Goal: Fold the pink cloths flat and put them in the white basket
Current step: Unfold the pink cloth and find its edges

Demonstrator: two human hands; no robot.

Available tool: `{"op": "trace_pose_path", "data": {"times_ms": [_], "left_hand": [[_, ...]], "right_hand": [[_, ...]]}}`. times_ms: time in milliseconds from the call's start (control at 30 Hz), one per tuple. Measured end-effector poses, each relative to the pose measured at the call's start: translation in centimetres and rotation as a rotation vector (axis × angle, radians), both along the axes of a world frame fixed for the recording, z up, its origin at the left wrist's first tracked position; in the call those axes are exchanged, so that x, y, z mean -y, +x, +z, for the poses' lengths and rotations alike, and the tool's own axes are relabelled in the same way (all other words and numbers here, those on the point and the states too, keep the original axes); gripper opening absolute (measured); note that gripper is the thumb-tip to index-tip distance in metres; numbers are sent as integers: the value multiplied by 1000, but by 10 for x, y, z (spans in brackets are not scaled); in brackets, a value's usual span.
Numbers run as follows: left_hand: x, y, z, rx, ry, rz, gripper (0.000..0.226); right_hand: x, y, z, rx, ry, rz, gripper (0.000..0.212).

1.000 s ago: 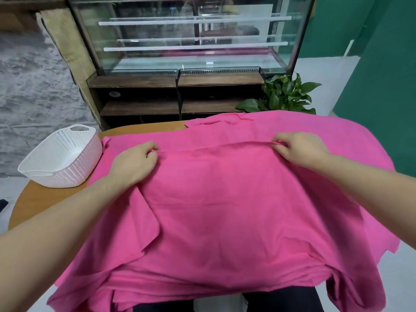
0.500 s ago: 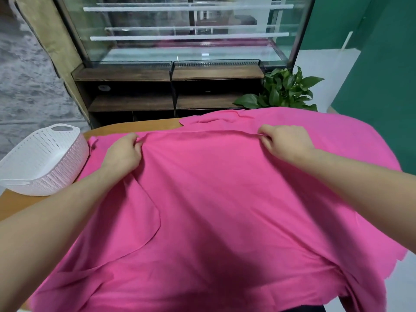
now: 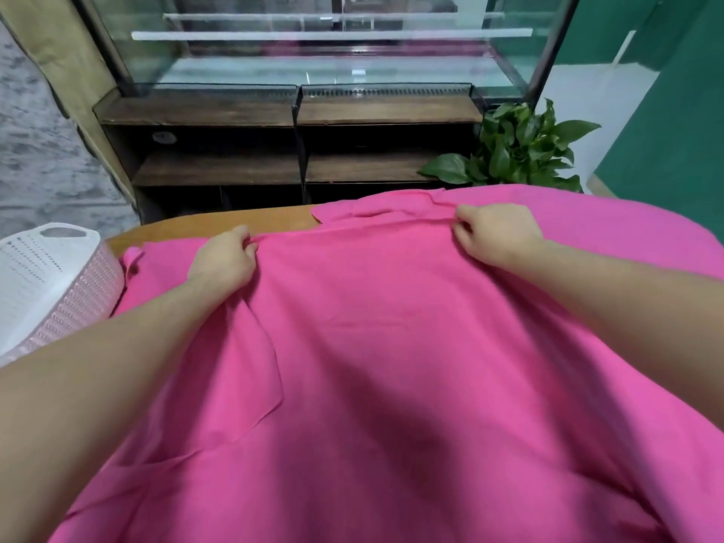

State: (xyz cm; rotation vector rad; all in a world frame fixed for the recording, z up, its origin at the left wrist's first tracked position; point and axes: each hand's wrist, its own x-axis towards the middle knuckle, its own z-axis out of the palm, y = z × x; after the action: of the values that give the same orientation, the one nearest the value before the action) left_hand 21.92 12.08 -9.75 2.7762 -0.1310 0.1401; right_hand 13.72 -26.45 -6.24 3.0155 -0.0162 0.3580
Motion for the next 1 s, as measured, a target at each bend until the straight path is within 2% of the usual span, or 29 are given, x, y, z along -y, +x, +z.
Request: {"op": "trace_pose_path", "data": {"times_ms": [100, 200, 267, 400, 633, 733, 833, 1000], "left_hand": [[-3, 6, -20, -29, -28, -17, 17], [-3, 14, -27, -53, -21, -8, 19], [-4, 20, -29, -65, -1, 3, 19], [-4, 32, -26, -69, 9, 45, 19], [3, 56, -32, -150, -109, 175, 16], [4, 62, -36, -165, -134, 194, 14], [0, 68, -40, -185, -240, 216, 11], [-4, 77, -44, -197, -359, 252, 13]], "right_hand": [[0, 10, -21, -199, 169, 54, 27], [1, 17, -33, -279, 173, 110, 26], [2, 22, -38, -243, 123, 139, 24], [2, 37, -40, -182, 184, 109, 20], [-3, 70, -41, -98, 206, 61, 22], [-6, 80, -44, -136, 261, 112, 16], [-7, 89, -46, -159, 331, 90, 13], [-14, 113, -46, -182, 302, 10, 21]]}}
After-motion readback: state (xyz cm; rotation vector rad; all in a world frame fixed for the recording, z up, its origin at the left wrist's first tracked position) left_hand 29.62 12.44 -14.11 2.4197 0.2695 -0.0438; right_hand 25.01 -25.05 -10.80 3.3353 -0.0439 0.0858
